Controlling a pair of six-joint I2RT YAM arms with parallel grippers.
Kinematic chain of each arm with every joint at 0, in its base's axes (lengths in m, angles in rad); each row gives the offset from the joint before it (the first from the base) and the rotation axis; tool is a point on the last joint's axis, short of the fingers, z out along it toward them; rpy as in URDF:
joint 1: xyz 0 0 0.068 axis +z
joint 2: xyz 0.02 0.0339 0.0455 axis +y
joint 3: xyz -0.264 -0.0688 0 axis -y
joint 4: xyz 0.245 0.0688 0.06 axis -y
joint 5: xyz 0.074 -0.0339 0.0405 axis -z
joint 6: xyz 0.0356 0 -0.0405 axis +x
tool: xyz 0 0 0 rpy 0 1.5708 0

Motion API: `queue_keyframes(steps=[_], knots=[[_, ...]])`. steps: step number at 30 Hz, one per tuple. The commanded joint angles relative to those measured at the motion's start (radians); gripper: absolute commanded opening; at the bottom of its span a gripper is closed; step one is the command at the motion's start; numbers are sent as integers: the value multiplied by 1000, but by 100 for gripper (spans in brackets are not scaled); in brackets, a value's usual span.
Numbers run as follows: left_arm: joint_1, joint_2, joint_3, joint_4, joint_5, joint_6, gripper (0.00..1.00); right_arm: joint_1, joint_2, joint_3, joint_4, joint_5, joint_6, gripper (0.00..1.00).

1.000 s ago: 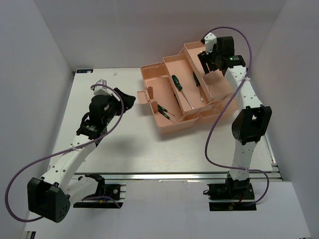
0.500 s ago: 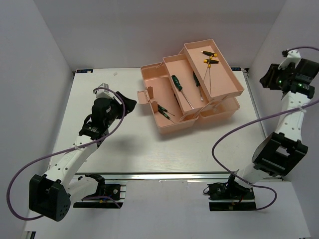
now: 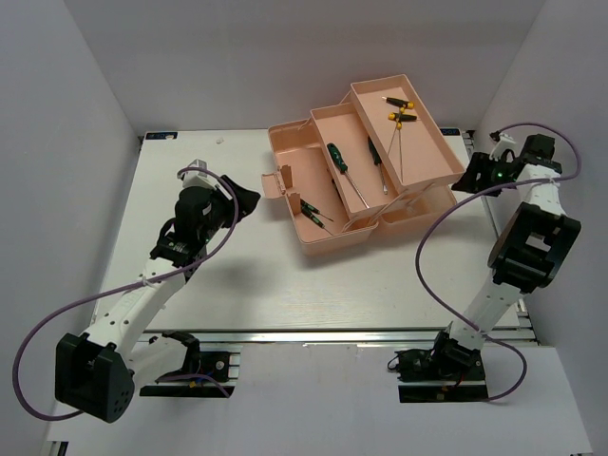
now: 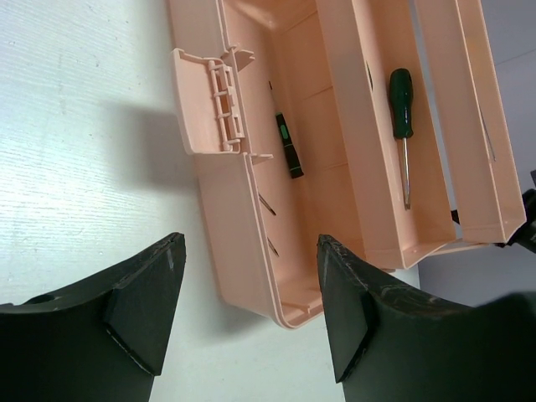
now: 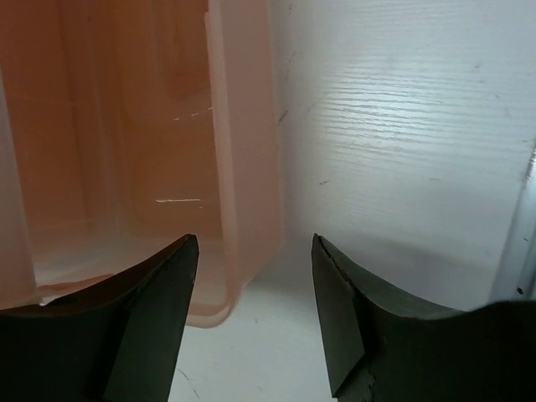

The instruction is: Sort the tools into containers

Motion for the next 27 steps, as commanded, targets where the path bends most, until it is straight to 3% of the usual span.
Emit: queue_keyframes(steps=[1,6,10,13,21,24,25,27], knots=[[2,-30,-2,-23,-5,-7,73,53,-2,50,-14,-53,-36,63],[2,-24,15,-40,-7,-9,73,113,21,20,29,11,-15,60],[1,-24,31,-48,-13,-10,72,149,20,-17,101,173,39,43],[2,-23,35,-51,-14,-14,72,152,14,-43,140,241,68,37],[2,2,31,-27,9,-27,71,153,17,-111,178,175,103,37],[2,5,36,-24,10,-27,71,153,-9,-134,204,180,120,19],[2,4,38,-25,10,-27,71,153,-23,-141,218,183,122,7],[2,5,45,-22,12,-21,71,153,-73,-155,250,195,117,0]])
